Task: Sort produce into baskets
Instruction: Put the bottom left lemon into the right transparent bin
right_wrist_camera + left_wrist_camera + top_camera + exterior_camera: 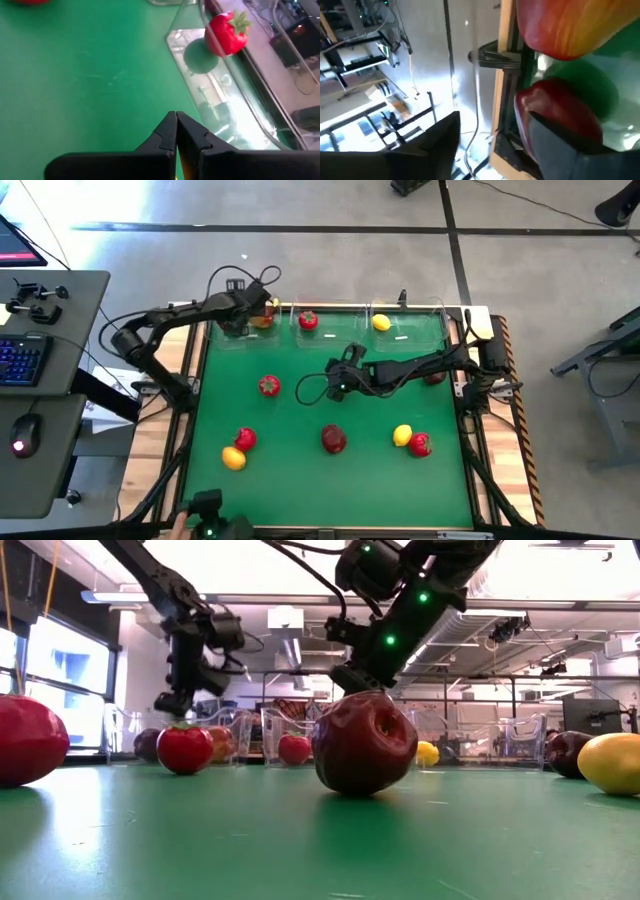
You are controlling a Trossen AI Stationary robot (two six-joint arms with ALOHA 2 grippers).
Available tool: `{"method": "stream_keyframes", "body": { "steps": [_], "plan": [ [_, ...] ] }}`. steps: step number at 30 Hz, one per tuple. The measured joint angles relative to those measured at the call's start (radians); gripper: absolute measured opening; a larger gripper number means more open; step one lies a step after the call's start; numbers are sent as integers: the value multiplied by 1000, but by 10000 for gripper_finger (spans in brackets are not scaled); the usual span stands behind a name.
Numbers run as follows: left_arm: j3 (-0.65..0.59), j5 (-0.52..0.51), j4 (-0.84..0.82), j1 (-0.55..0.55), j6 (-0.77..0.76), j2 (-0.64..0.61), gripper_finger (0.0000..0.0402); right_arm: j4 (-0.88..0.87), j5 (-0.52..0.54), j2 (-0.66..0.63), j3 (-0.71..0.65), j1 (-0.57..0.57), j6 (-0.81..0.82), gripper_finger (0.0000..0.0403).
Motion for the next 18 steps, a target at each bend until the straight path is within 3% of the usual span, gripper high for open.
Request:
{"method": "stream_keyframes", "body": {
  "steps": [7, 11, 18],
  "plan": [
    [0, 62, -60, -109, -100, -168, 80, 115, -25, 0, 0, 16, -19, 0],
    [0, 185, -127, -198, -190, -265, 18, 207, -54, 0, -16, 18, -34, 0],
    [0, 416, -265, -408, -293, -373, 10, 578, -191, -20, -213, 16, -59, 0]
  ]
}}
